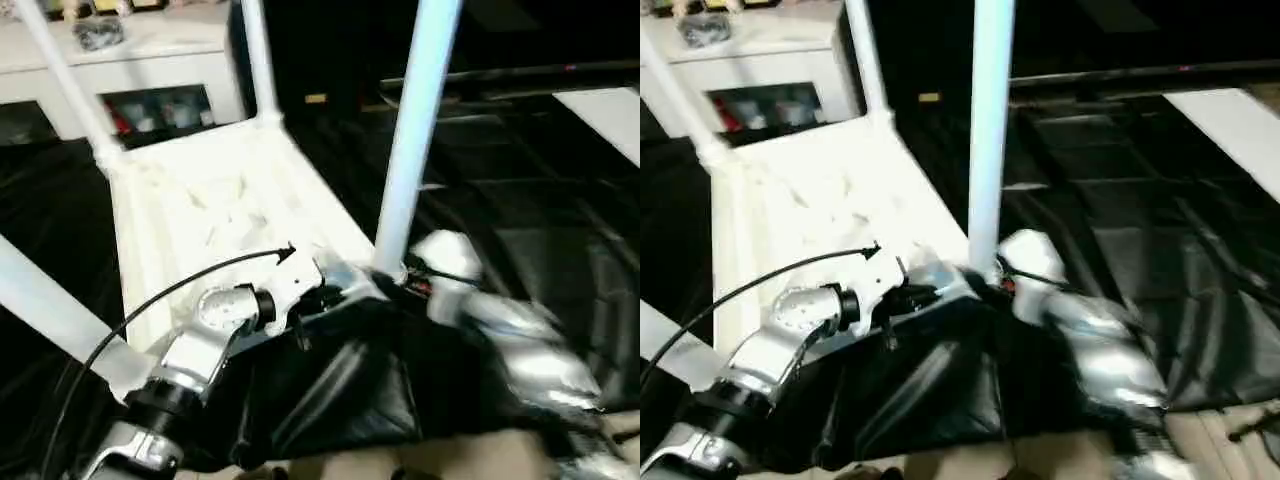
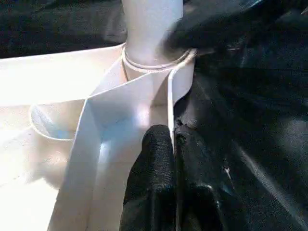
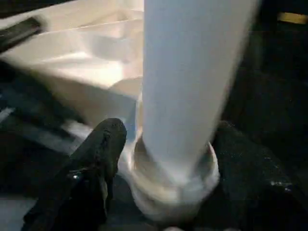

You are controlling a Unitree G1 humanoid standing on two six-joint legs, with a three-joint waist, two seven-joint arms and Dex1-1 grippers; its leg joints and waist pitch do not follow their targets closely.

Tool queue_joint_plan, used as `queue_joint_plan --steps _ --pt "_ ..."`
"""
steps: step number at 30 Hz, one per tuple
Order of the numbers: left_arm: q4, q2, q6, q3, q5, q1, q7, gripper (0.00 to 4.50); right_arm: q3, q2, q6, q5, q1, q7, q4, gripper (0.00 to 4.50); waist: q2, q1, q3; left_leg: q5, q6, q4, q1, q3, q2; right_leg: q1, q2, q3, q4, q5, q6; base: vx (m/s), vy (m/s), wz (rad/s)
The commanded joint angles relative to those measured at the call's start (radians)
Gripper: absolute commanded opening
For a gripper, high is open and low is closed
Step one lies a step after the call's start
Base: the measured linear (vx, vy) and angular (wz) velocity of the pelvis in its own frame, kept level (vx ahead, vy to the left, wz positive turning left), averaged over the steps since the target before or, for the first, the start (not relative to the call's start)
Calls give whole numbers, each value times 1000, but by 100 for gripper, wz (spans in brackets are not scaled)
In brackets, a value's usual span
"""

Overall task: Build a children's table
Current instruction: Rotate table base

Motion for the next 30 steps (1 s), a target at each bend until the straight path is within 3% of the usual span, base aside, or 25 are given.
queue_joint_plan --steps 1,2,3,4,6,7,8,9,11,13,15,16,17,19,20,21,23,30 --pt "-25 8 -23 24 -19 -13 8 0 -1 0 15 37 5 61 -50 313 -33 6 -68 -238 71 -64 6 -20 52 28 -44 41 -72 -332 -175 0 0 0" --pt "-28 25 -26 31 -19 -4 9 0 -40 -81 31 82 36 146 -91 313 -38 5 -71 -217 80 -63 -2 -24 51 34 -42 37 -66 -324 -172 0 0 0" --pt "-28 25 -26 31 -19 -4 9 0 -40 -81 31 82 36 146 -91 313 -37 9 -74 -211 85 -61 -2 -25 53 38 -42 36 -63 -313 -170 0 0 0" --pt "-36 35 -23 38 -24 8 9 0 -63 -139 46 117 61 197 -122 313 -44 12 -79 -182 95 -55 3 -20 52 32 -39 37 -60 -267 -183 0 0 0" --pt "-52 36 -16 41 -28 18 11 0 -70 -159 67 137 74 214 -145 313 -43 17 -80 -139 119 -47 -2 -18 50 32 -38 37 -52 -205 -208 0 0 0" --pt "-74 30 1 48 -42 27 15 0 -67 -168 88 156 82 225 -168 313 -45 15 -82 -112 134 -45 -14 -21 48 39 -36 31 -43 -177 -216 0 0 0" --pt "-96 24 13 56 -55 35 21 27 -58 -168 100 165 87 227 -185 315 -47 15 -81 -117 136 -44 -14 -21 48 36 -36 31 -44 -180 -216 0 0 0" --pt "-117 18 27 65 -72 42 20 27 -47 -163 105 168 89 227 -196 315 -45 14 -81 -117 136 -43 -14 -21 49 35 -36 32 -43 -180 -219 0 0 0" --pt "-173 16 57 77 -104 64 16 58 -26 -143 113 166 92 221 -213 315 -38 18 -84 -121 132 -38 -8 -19 54 30 -38 33 -39 -166 -243 0 0 0" --pt "-219 16 77 83 -122 83 17 65 -13 -132 117 163 94 216 -222 315 -36 18 -80 -128 129 -39 -9 -18 57 23 -28 30 -36 -138 -257 0 0 0" --pt "-326 13 141 100 -176 126 23 68 9 -105 119 164 87 197 -222 315 -47 19 -70 -172 114 -46 -9 -17 58 22 -29 30 -40 -175 -249 0 0 0" --pt "-326 13 141 100 -176 126 23 92 9 -105 119 164 87 197 -222 315 -42 21 -69 -202 97 -50 -4 -17 61 20 -32 32 -44 -213 -245 0 0 0" --pt "-397 11 179 107 -199 159 37 104 18 -85 123 163 77 182 -216 315 -52 18 -61 -235 82 -53 -5 -17 59 18 -30 32 -50 -265 -223 0 0 0" --pt "-452 9 208 111 -209 190 47 111 24 -68 124 159 69 171 -212 315 -45 19 -59 -265 57 -58 1 -18 61 13 -30 34 -54 -306 -207 0 0 0" --pt "-520 13 245 112 -224 241 57 121 35 -47 116 148 56 153 -200 315 -58 16 -48 -302 41 -65 -4 -21 61 13 -30 35 -57 -354 -186 0 0 0" --pt "-555 19 261 111 -230 273 60 136 40 -35 118 144 47 143 -189 315 -54 16 -50 -309 31 -66 -3 -23 63 14 -33 35 -55 -363 -182 0 0 0" --pt "-609 32 285 116 -247 334 67 151 44 -8 110 132 21 117 -157 315 -57 11 -39 -359 4 -73 -2 -25 61 5 -31 37 -67 -424 -150 0 0 0" --pt "-767 98 369 139 -310 499 59 200 36 60 74 84 -76 0 -5 315 -71 7 -22 -421 -36 -82 4 -28 60 -7 -29 41 -73 -465 -128 0 0 0"
